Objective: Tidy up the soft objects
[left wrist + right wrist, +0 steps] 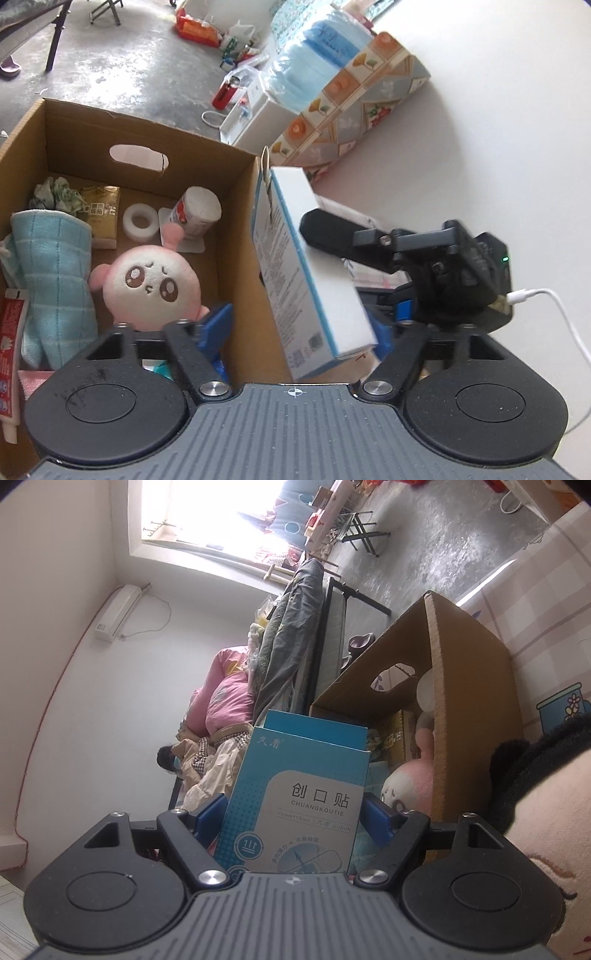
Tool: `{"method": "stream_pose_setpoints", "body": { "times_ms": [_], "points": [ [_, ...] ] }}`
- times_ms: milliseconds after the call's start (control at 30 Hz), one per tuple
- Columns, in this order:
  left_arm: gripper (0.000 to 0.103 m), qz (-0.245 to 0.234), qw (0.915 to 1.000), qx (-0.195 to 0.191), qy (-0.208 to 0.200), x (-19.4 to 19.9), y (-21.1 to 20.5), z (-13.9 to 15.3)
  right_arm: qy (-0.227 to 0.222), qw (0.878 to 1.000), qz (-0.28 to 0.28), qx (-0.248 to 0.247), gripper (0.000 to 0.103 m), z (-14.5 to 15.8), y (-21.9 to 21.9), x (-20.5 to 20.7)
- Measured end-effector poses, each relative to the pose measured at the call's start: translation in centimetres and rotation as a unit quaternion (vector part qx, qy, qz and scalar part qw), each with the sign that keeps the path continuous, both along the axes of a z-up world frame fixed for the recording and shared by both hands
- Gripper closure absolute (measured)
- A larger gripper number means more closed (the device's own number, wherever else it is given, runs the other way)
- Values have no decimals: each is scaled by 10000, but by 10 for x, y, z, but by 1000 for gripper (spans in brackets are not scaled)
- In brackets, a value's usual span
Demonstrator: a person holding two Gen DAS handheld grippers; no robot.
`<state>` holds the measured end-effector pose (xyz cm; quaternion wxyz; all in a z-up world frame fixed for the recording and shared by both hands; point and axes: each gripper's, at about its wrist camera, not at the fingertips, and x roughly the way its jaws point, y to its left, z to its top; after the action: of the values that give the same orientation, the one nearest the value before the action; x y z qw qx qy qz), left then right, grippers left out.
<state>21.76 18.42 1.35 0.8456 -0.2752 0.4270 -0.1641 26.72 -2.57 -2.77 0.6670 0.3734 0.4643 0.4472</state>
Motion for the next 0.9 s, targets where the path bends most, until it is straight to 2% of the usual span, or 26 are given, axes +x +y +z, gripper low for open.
{"method": "stream_pose_setpoints", "body": {
  "times_ms": [133,167,233,433,633,733,900],
  "points": [
    [60,-54,9998,187,62,5,-6,-3,-34,10000,-12,30,25,3,-4,0],
    [72,-41,9997,237,96,6,-7,-5,-79,10000,-18,9,25,3,-5,0],
    [78,-13,9992,358,149,8,-9,-8,-196,9998,-32,-65,25,5,-6,1],
    [80,124,9973,657,302,15,-13,-23,-426,9985,-239,-238,24,8,-24,3],
    [80,188,9964,610,567,35,-11,-33,-530,9976,-422,-154,24,13,-54,-3],
    [79,111,9946,616,827,51,-12,-37,-643,9967,-474,-138,21,16,-67,-9],
    [75,70,9896,395,1383,84,-9,-50,-738,9955,-534,-249,21,19,-81,-16]
  ]
}}
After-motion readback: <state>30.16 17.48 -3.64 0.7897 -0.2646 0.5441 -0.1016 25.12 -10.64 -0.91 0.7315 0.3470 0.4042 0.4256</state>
